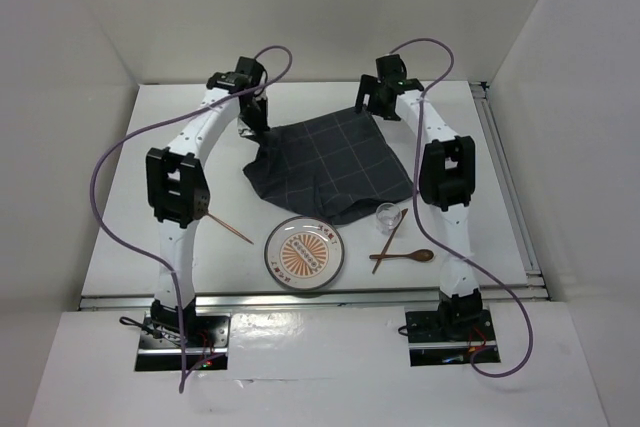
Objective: Set the dinner table for one person
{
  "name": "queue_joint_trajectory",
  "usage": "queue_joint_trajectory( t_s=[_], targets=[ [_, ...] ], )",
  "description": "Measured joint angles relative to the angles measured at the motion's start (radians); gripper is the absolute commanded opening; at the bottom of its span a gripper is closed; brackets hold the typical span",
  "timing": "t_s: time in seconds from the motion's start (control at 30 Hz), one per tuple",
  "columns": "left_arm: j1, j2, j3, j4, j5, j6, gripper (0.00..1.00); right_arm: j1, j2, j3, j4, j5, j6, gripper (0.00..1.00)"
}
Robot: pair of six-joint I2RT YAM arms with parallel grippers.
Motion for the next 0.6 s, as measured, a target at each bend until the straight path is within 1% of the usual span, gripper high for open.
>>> queue_joint_trajectory(
  t_s=[0.1, 0.33, 0.5, 0.6],
  targets=[
    [0.025, -0.031, 0.032, -0.012, 0.039, 0.007, 0.00, -0.013, 0.067, 0.052, 0.029, -0.016, -0.002, 0.94],
    [0.020, -0.058, 0.056, -0.019, 0.115, 0.018, 0.00, -0.036, 0.200, 0.159, 0.085, -0.090, 0.000, 0.94],
    [0.062, -0.056, 0.070, -0.021, 0.168, 0.013, 0.00, -0.047, 0.224, 0.161, 0.103, -0.110, 0.006, 0.94],
    [0.104, -0.035, 0.117, -0.014, 0.202, -0.011, 0.00, -0.052, 0.226, 0.165, 0.102, -0.119, 0.011, 0.94]
  ],
)
